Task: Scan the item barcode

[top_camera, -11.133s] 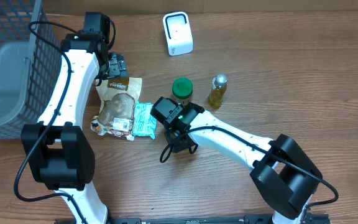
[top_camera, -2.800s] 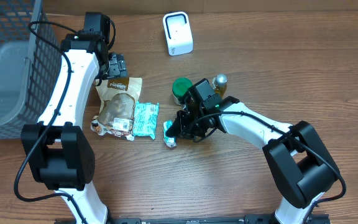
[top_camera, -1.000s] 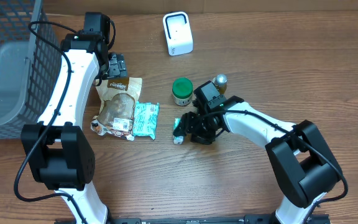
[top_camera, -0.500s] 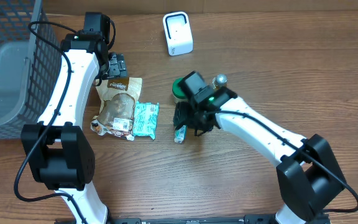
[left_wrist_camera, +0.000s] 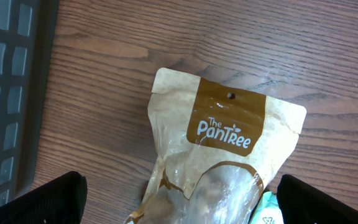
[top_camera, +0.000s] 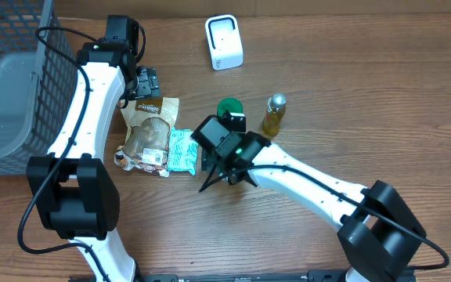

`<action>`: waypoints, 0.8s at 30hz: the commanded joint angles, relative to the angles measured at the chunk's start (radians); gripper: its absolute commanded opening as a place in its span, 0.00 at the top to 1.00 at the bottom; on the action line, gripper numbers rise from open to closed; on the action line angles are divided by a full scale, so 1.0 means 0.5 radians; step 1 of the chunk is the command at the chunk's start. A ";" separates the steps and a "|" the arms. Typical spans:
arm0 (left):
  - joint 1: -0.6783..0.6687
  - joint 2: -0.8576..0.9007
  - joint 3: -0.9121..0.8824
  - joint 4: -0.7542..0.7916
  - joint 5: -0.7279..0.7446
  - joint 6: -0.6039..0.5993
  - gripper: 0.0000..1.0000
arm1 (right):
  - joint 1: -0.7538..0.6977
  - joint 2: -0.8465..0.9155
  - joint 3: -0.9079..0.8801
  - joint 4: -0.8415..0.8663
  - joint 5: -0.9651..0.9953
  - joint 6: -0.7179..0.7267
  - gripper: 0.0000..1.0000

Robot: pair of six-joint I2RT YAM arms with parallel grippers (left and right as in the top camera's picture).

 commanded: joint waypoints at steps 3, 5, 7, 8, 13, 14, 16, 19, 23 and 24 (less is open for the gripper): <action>-0.008 -0.008 0.024 0.003 -0.040 0.001 0.00 | 0.008 -0.029 -0.057 0.065 0.156 0.048 0.12; -0.008 -0.008 0.024 0.003 -0.040 0.001 0.00 | 0.008 -0.029 -0.058 0.095 0.156 0.048 0.00; -0.008 -0.008 0.024 0.003 -0.040 0.001 0.01 | 0.006 -0.029 -0.058 0.120 0.156 0.049 0.00; -0.008 -0.008 0.024 0.003 -0.040 0.001 0.00 | 0.005 -0.029 -0.058 0.134 0.163 0.049 0.00; -0.008 -0.008 0.024 0.003 -0.040 0.001 0.00 | 0.004 -0.029 -0.058 0.146 0.179 0.049 0.00; -0.008 -0.008 0.024 0.004 -0.040 0.001 0.00 | 0.005 -0.029 -0.058 0.145 0.178 0.049 0.00; -0.008 -0.008 0.024 0.004 -0.040 0.001 0.00 | 0.005 -0.029 -0.058 0.146 0.179 0.049 0.00; -0.008 -0.008 0.024 0.003 -0.040 0.001 0.00 | 0.005 -0.029 -0.058 0.146 0.179 0.049 0.02; -0.008 -0.008 0.024 0.003 -0.040 0.001 0.00 | 0.005 -0.026 -0.059 0.149 0.178 0.050 0.05; -0.008 -0.008 0.024 0.003 -0.040 0.001 0.00 | 0.005 -0.026 -0.060 0.153 0.178 0.050 0.05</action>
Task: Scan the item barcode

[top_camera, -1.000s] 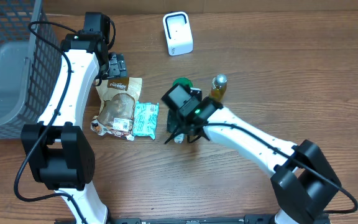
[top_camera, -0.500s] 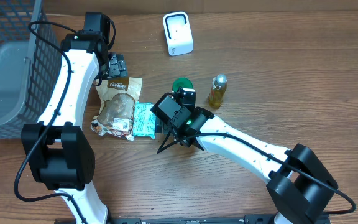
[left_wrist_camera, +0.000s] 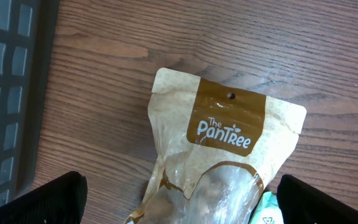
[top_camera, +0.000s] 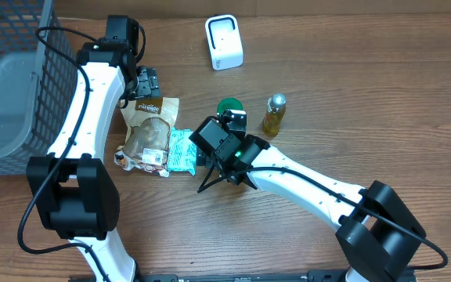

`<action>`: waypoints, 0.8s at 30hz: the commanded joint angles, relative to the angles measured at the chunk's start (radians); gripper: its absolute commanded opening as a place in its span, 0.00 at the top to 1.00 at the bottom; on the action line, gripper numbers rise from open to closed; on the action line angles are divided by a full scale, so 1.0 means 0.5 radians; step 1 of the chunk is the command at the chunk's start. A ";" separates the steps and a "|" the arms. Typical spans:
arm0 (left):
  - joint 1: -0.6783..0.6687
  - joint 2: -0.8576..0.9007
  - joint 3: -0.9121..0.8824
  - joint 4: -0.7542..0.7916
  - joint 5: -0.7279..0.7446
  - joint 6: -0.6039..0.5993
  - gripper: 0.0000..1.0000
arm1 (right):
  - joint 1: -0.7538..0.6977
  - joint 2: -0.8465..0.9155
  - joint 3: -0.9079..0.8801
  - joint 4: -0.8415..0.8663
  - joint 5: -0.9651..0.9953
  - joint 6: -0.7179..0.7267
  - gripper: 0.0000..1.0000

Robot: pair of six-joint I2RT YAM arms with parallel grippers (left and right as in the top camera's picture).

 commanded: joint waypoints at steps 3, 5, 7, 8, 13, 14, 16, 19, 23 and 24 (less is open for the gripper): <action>-0.008 -0.008 0.024 0.003 -0.040 0.000 0.00 | -0.005 -0.014 -0.020 0.024 0.036 0.006 0.06; -0.008 -0.008 0.024 0.003 -0.040 0.000 0.00 | -0.005 -0.001 -0.021 0.023 0.036 0.006 0.07; -0.008 -0.008 0.024 0.003 -0.040 0.000 0.00 | -0.004 0.020 -0.021 0.023 0.035 0.006 0.07; -0.008 -0.008 0.024 0.003 -0.040 0.000 0.01 | -0.003 0.029 -0.021 0.020 0.036 0.005 0.07; -0.008 -0.008 0.024 0.003 -0.040 0.000 0.01 | -0.003 0.110 -0.021 0.028 0.036 0.006 0.13; -0.008 -0.008 0.024 0.003 -0.040 0.000 0.00 | -0.003 0.120 -0.021 0.030 0.035 0.007 0.15; -0.008 -0.008 0.024 0.003 -0.040 0.000 0.00 | -0.003 0.143 -0.021 0.030 0.034 0.008 0.20; -0.008 -0.008 0.024 0.003 -0.040 0.000 0.01 | -0.003 0.182 -0.021 0.035 0.022 0.012 0.22; -0.008 -0.008 0.024 0.003 -0.040 0.000 0.01 | -0.003 0.260 -0.021 0.066 -0.056 0.014 0.22; -0.008 -0.008 0.024 0.004 -0.040 0.000 0.00 | -0.003 0.279 -0.021 0.076 -0.072 0.014 0.23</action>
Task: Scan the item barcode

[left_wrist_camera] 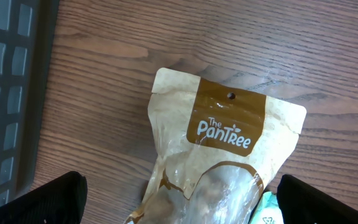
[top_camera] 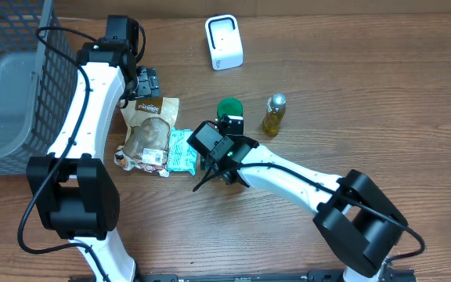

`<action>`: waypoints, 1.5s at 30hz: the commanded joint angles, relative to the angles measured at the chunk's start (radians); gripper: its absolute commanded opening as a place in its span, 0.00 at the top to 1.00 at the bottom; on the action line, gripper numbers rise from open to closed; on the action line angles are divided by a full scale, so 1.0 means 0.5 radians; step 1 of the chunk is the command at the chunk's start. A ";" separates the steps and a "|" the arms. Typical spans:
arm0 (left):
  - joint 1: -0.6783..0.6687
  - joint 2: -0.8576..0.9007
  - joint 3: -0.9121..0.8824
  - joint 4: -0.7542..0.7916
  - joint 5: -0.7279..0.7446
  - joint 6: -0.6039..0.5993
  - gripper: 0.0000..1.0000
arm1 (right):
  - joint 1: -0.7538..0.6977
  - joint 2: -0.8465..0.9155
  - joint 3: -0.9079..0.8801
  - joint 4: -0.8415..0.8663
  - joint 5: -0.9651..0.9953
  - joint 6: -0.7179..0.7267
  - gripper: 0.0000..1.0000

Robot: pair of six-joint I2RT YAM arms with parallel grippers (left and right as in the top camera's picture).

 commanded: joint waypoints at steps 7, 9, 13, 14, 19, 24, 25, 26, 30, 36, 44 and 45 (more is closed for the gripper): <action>-0.008 -0.008 0.024 0.003 -0.040 0.001 0.00 | -0.003 0.088 -0.015 0.036 -0.052 0.008 0.39; -0.008 -0.008 0.024 0.003 -0.040 0.001 0.00 | -0.003 0.088 -0.015 0.037 -0.053 0.008 0.38; -0.008 -0.008 0.024 0.004 -0.040 0.001 0.00 | -0.003 0.088 -0.015 0.037 -0.053 0.008 0.37; -0.008 -0.008 0.024 0.003 -0.040 0.001 0.00 | -0.003 0.088 -0.015 0.037 -0.053 0.008 0.38; -0.008 -0.008 0.024 0.003 -0.040 0.001 0.00 | -0.003 0.088 -0.015 0.038 -0.052 0.009 0.38; -0.008 -0.008 0.024 0.004 -0.040 0.001 0.00 | -0.003 0.088 -0.015 0.038 -0.051 0.009 0.39; -0.008 -0.008 0.024 0.003 -0.040 0.001 0.00 | -0.003 0.088 -0.015 0.037 -0.051 0.009 0.39; -0.008 -0.008 0.024 0.003 -0.040 0.001 0.00 | -0.003 0.088 -0.015 0.037 -0.052 0.009 0.39; -0.008 -0.008 0.024 0.004 -0.040 0.001 0.01 | -0.003 0.103 -0.015 0.038 -0.051 0.009 0.43; -0.008 -0.008 0.024 0.003 -0.040 0.001 0.00 | -0.003 0.117 -0.015 0.048 -0.051 0.008 0.48; -0.008 -0.008 0.024 0.004 -0.040 0.001 0.01 | -0.003 0.117 -0.015 0.051 -0.051 0.008 0.85; -0.008 -0.008 0.024 0.003 -0.040 0.001 0.01 | -0.003 0.117 -0.015 0.052 -0.051 0.008 0.78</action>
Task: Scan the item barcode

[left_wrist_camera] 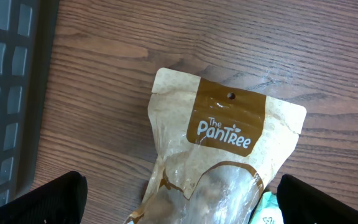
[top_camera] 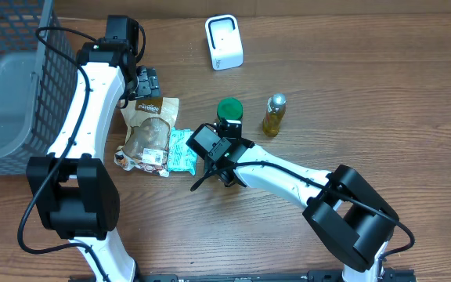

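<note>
A brown "The PanTree" pouch (top_camera: 149, 129) (left_wrist_camera: 229, 155) lies flat on the wooden table, with a teal packet (top_camera: 180, 150) against its right side. My left gripper (top_camera: 146, 83) (left_wrist_camera: 179, 202) hovers open over the pouch's top end, with one black finger (left_wrist_camera: 39, 198) on each side and nothing between them. My right gripper (top_camera: 211, 178) stands at the teal packet's right edge, its thin fingers spread open and empty. The white scanner (top_camera: 224, 42) stands at the back of the table.
A dark wire basket (top_camera: 10, 78) with a grey liner fills the left side. A green-capped container (top_camera: 228, 108) and a small yellow bottle (top_camera: 272, 115) stand just behind the right arm. Bare wood lies to the right and in front.
My right arm has shifted slightly left toward the teal packet, uncovering more of the green cap. The left gripper and the pouch have not moved.
My right gripper first stood open a little to the right of the teal packet, its wrist partly over the green cap. At each later moment it was a bit further left, and now it is at the packet's edge. My left gripper stayed open over the pouch throughout.
</note>
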`<action>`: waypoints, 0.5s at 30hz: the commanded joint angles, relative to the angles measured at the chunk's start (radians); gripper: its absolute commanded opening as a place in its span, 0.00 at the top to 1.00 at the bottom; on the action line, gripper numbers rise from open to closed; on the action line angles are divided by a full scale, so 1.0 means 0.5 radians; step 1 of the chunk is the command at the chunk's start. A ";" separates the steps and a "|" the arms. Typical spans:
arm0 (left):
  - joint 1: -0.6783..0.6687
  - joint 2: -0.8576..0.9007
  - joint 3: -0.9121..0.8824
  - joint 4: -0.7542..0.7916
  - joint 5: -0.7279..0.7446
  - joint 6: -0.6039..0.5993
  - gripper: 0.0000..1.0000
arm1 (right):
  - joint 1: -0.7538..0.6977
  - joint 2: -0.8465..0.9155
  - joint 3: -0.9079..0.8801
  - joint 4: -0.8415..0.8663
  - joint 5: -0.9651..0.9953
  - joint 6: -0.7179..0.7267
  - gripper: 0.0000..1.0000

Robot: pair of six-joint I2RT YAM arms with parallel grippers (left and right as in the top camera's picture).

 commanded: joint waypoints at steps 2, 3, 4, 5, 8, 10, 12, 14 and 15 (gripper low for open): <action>-0.008 -0.008 0.024 0.003 -0.040 0.001 0.00 | -0.003 0.033 -0.005 0.008 0.005 -0.002 0.47; -0.008 -0.008 0.024 0.004 -0.040 0.001 0.00 | -0.003 0.033 -0.005 0.007 0.005 -0.002 0.44; -0.008 -0.008 0.024 0.003 -0.040 0.001 0.00 | -0.003 0.033 -0.005 0.005 0.003 -0.002 0.42; -0.008 -0.008 0.024 0.003 -0.040 0.001 0.00 | -0.003 0.033 -0.005 0.005 -0.007 -0.002 0.41; -0.008 -0.008 0.024 0.003 -0.040 0.001 0.00 | -0.003 0.033 -0.005 -0.002 -0.140 -0.002 0.42; -0.008 -0.008 0.024 0.004 -0.040 0.001 0.00 | -0.003 0.033 -0.005 -0.009 -0.213 -0.002 0.50; -0.008 -0.008 0.024 0.003 -0.040 0.001 0.00 | -0.003 0.033 -0.005 -0.024 -0.220 -0.001 0.67; -0.008 -0.008 0.024 0.003 -0.040 0.001 0.00 | -0.003 0.033 -0.005 -0.024 -0.220 -0.001 0.73; -0.008 -0.008 0.024 0.004 -0.040 0.001 0.01 | -0.003 0.033 -0.005 -0.024 -0.220 -0.001 0.74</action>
